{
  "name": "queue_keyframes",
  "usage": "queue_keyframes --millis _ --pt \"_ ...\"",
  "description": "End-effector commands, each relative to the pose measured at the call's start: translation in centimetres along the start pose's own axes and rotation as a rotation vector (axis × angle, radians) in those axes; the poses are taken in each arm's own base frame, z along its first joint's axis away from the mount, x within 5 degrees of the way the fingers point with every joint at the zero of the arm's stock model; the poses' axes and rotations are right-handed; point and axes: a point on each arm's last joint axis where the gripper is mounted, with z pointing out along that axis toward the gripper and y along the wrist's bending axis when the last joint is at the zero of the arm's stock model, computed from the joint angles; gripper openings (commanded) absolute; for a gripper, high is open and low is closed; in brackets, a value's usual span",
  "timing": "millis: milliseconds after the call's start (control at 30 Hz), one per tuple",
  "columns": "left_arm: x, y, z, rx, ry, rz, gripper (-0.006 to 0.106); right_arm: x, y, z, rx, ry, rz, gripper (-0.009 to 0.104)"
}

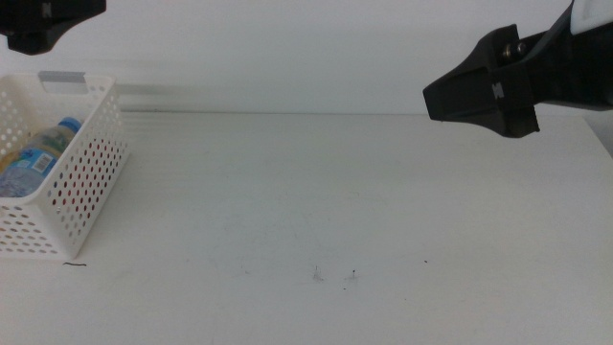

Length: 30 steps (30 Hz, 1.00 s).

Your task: Use arms to grab the bottles and put them into the dustbin to the left of the table.

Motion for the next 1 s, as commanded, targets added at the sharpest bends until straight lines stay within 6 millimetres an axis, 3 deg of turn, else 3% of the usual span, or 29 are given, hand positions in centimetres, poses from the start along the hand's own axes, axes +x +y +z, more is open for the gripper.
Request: queue_keyframes --millis 0,67,167,267,433,633,800,967 --pt "0.2 0.0 0.0 -0.009 -0.001 0.011 0.094 0.2 -0.1 0.2 0.011 -0.005 -0.015 0.092" --pt "0.7 -0.1 -0.3 -0.021 -0.021 0.012 0.094 0.4 -0.6 0.5 0.022 -0.057 0.004 0.092" --pt "2.7 -0.1 -1.7 -0.1 -0.161 0.022 0.094 1.6 -3.0 0.4 0.106 -0.237 0.042 0.092" --pt "7.4 -0.4 -2.1 -0.156 -0.169 0.06 0.094 4.1 -6.0 -0.7 0.25 -0.389 0.088 0.092" --pt "15.6 -1.8 -3.2 -0.142 -0.095 0.042 0.094 11.3 -9.3 -1.2 0.48 -0.393 0.141 0.092" --pt "22.7 -2.9 -4.0 -0.16 -0.095 0.032 0.094 21.0 -8.5 -0.7 0.568 -0.354 0.224 0.092" --pt "26.4 -3.1 -4.1 -0.237 -0.114 0.016 0.094 25.7 -7.3 0.0 0.575 -0.388 0.217 0.092" --pt "28.7 -2.9 -3.4 -0.304 -0.092 -0.026 0.094 28.6 -6.7 0.8 0.58 -0.428 0.206 0.092"
